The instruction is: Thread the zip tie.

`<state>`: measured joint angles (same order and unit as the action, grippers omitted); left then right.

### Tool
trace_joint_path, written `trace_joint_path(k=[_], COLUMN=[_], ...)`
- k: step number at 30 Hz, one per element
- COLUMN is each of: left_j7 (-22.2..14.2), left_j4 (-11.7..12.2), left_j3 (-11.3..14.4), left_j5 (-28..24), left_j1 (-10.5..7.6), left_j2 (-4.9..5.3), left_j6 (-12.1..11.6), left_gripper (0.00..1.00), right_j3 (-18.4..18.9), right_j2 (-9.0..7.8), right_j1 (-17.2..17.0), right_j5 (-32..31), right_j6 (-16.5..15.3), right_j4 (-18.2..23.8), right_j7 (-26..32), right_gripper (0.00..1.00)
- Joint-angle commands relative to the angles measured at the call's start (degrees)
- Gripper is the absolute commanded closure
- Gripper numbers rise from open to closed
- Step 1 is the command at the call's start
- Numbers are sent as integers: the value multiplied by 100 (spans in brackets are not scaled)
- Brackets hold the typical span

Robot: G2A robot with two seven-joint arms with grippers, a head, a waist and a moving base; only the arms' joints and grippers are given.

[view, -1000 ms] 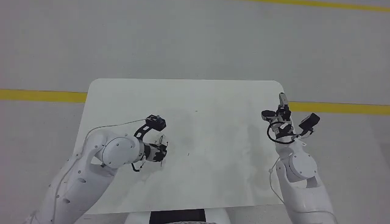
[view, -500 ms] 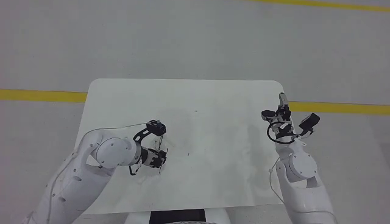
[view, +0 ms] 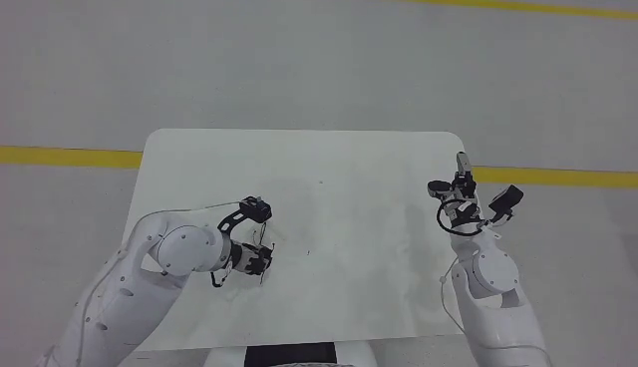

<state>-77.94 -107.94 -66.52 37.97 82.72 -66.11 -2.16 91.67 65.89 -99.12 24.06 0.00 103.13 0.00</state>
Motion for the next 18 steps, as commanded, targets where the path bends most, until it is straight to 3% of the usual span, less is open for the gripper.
trace_joint_path(k=[1, 9, 11, 16, 18], left_j7=[0, 0, 226, 292, 154], left_j4=[0, 0, 154, 510, 611], left_j3=[0, 0, -10, -497, -740], left_j5=[0, 0, -209, -1333, -1937], left_j1=[0, 0, 7, -33, -3], left_j2=[0, 0, 6, 90, 145], left_j6=[0, 0, -96, -799, -1321], left_gripper=[100, 100, 100, 100, 100], right_j3=[0, 0, 0, 0, 0], right_j2=[0, 0, 0, 0, 0], right_j1=[0, 0, 0, 0, 0], right_j5=[0, 0, 0, 0, 0], right_j6=[0, 0, 0, 0, 0], right_j4=[0, 0, 0, 0, 0], right_j7=[0, 0, 0, 0, 0], right_gripper=[0, 0, 0, 0, 0])
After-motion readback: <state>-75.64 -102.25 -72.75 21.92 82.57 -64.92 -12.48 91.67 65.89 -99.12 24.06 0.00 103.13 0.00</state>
